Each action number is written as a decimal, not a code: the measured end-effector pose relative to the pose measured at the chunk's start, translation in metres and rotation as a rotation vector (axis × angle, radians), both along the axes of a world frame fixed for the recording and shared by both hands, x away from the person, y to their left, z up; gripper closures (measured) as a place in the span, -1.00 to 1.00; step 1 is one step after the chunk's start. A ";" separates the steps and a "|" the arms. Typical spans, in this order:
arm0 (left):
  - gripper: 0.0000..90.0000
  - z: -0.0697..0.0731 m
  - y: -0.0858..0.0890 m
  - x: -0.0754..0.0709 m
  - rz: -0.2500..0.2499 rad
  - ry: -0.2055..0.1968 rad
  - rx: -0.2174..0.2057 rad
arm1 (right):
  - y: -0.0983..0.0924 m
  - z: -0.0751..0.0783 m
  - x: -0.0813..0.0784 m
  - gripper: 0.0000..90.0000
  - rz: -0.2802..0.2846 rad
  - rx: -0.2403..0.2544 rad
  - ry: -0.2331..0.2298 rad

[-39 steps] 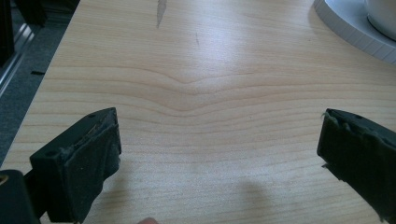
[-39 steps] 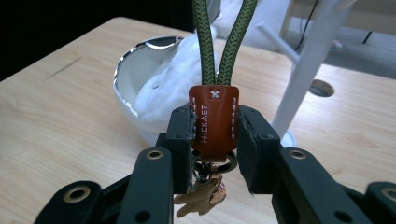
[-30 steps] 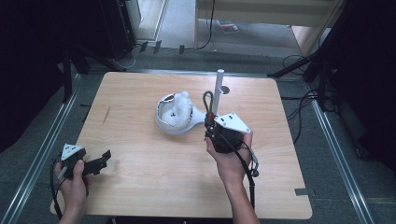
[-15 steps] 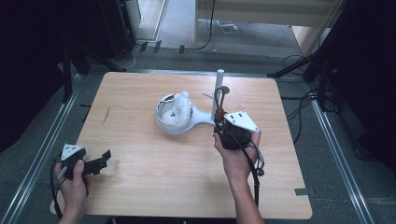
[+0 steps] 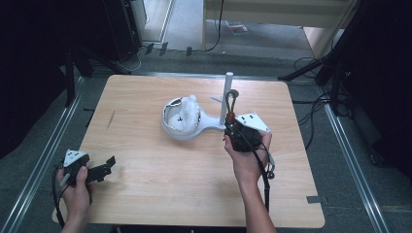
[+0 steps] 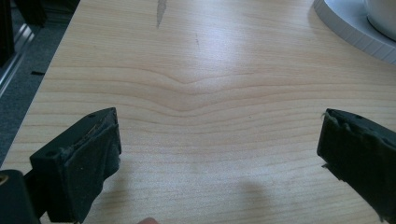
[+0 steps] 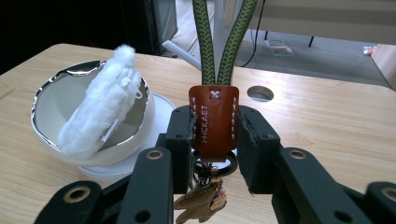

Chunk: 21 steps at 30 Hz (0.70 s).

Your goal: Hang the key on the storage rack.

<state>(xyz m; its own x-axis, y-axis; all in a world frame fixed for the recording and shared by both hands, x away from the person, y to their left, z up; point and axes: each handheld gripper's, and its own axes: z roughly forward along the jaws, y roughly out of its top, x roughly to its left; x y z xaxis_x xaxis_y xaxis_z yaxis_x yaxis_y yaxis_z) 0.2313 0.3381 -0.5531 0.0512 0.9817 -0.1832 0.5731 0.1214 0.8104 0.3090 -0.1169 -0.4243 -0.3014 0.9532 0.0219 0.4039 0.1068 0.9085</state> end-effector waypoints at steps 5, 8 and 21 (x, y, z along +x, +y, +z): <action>-0.99 0.000 0.000 0.000 0.000 0.000 0.000 | 0.001 -0.004 0.003 0.53 0.001 0.000 0.014; -0.99 0.000 0.000 0.000 0.001 0.000 -0.001 | 0.001 -0.006 0.006 0.53 -0.001 -0.005 0.023; -0.99 0.000 0.000 0.000 -0.001 0.000 0.003 | 0.005 -0.015 0.021 0.53 -0.010 -0.019 0.043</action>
<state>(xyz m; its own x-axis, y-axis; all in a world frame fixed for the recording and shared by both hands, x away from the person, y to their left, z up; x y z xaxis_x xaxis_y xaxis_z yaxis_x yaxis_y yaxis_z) 0.2314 0.3380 -0.5531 0.0521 0.9822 -0.1806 0.5736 0.1187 0.8105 0.3300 -0.1115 -0.4393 -0.2909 0.9566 0.0162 0.4439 0.1200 0.8880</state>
